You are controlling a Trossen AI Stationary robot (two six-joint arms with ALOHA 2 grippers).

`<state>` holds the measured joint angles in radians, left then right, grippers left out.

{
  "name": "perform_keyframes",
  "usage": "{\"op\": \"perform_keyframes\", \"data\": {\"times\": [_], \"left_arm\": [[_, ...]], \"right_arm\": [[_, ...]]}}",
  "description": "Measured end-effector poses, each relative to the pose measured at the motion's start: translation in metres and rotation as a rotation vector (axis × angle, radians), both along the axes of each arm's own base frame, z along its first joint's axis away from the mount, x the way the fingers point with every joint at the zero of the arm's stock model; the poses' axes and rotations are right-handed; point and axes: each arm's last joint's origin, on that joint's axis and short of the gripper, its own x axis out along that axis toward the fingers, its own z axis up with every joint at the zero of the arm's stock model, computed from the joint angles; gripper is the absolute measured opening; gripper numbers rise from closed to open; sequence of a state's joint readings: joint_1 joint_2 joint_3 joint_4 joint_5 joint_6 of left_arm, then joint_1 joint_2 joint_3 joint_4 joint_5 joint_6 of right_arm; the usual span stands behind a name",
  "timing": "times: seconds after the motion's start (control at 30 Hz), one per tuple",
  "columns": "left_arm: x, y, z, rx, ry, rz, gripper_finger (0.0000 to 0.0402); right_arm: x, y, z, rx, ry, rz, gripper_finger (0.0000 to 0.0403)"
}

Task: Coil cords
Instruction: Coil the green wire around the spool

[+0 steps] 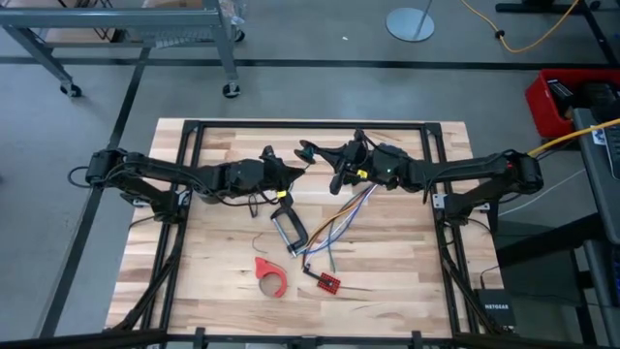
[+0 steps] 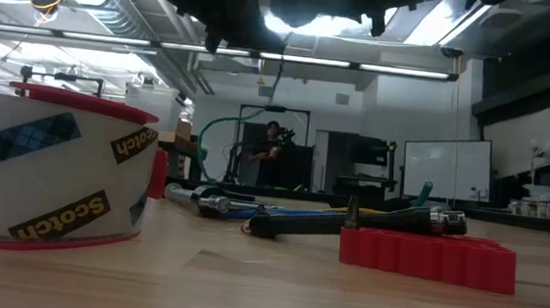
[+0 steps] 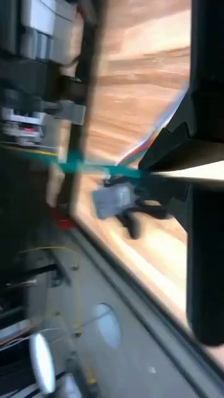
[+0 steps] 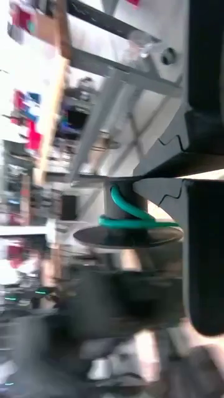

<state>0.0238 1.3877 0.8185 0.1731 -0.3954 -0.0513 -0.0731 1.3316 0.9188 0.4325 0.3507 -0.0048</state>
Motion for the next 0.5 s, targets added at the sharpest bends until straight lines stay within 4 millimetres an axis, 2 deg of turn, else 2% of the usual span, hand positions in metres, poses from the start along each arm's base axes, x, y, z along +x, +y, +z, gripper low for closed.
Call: {"op": "perform_keyframes", "data": {"times": [0.17,0.3,0.5], "left_arm": [[-0.001,0.001,0.001,-0.028,0.001,0.014,0.0096],[-0.002,0.001,-0.004,-0.074,0.024,0.035,0.0139],[0.001,0.001,-0.004,-0.105,-0.009,0.049,0.0157]], "right_arm": [[0.0,0.0,0.001,-0.006,-0.019,-0.003,0.0],[-0.004,0.0,0.009,-0.024,-0.054,0.0,0.0],[-0.007,0.001,0.012,-0.03,-0.062,0.008,0.0]]}}
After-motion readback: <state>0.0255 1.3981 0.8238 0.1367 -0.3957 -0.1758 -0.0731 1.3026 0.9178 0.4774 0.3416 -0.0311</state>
